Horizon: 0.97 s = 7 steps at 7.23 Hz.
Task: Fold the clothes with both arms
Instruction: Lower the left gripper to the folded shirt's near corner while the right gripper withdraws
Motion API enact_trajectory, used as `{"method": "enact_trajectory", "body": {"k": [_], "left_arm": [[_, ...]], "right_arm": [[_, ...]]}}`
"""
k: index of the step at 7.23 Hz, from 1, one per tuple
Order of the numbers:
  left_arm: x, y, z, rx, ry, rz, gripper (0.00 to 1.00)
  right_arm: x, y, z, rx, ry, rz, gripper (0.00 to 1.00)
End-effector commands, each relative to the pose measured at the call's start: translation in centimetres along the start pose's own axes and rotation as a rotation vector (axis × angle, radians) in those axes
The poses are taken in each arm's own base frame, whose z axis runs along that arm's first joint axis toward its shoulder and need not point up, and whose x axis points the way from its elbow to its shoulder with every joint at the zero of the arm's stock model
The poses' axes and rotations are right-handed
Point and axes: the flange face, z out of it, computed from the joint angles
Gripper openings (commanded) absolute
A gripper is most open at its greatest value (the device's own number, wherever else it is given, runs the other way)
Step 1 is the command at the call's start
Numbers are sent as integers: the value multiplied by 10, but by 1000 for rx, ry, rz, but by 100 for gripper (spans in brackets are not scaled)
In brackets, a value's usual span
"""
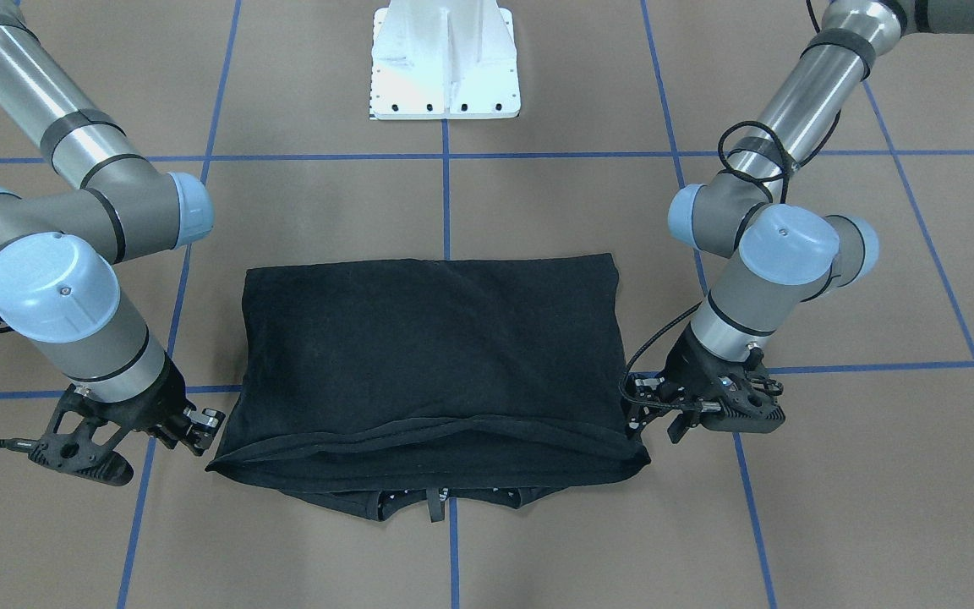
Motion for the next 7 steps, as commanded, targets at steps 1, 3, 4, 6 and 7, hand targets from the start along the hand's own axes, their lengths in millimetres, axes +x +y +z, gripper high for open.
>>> {"method": "enact_trajectory", "body": {"k": [1,3,4,6,7], "left_arm": [[-16,26,-31,-63,65,41,100],[-20,59,-72,-68,122,58,100],[-14,72,-67,-93,132,66,100],[-1,136,-57,-178,160,60,100],[-5,175,-55,-220,173,41,100]], "right_arm": [[11,-11,-13,-48,-34,-47,99],[31,-5,-10,-69,-47,-94,99],[34,3,-22,-55,-68,-109,99],[48,29,-35,-50,-96,-134,99],[47,31,-37,-49,-100,-137,99]]}}
